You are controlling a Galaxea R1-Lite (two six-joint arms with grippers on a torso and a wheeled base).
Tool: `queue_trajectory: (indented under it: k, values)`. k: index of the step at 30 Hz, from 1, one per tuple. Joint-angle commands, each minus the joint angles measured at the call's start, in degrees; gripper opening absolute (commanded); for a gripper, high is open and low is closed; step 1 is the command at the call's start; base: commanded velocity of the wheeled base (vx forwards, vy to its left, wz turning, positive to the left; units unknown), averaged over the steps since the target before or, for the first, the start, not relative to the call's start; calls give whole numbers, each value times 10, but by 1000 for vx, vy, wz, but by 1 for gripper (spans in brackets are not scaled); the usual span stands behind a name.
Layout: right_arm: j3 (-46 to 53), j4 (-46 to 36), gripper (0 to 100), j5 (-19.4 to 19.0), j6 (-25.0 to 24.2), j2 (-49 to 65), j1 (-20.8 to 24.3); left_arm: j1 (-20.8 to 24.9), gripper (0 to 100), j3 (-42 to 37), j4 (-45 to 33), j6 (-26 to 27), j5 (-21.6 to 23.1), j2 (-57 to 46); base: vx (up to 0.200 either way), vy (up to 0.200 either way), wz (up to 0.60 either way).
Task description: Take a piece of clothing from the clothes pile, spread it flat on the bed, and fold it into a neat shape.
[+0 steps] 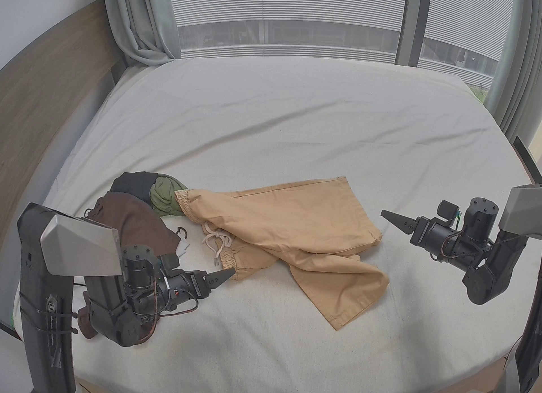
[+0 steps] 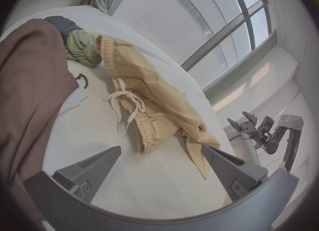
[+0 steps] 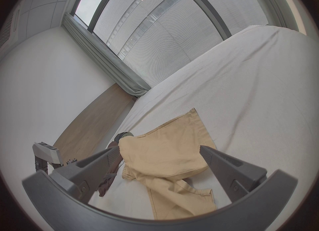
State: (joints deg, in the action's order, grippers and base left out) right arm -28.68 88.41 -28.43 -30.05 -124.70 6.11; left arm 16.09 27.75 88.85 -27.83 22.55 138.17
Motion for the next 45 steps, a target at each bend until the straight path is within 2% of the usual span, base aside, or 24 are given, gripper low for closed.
queue_trajectory:
  k: [1,17,24,39,40,45]
  values:
    - [-3,0,100,0,-1,0,0,3,100,31,0,16,0,32,0,0,0]
    - [-7,0,100,-4,-2,1,0,10,100,101,-2,10,-1,75,0,0,0]
    - [-7,0,100,-4,-2,0,0,25,100,115,-2,9,-1,88,0,0,0]
    - [-10,0,100,-3,-4,-1,0,25,100,147,-3,9,-3,117,0,0,0]
    - [-11,0,100,-3,-4,0,0,25,0,150,-3,9,-5,117,0,0,0]
    - [-10,0,100,-3,-4,-1,0,26,0,155,-9,10,-5,120,0,0,0]
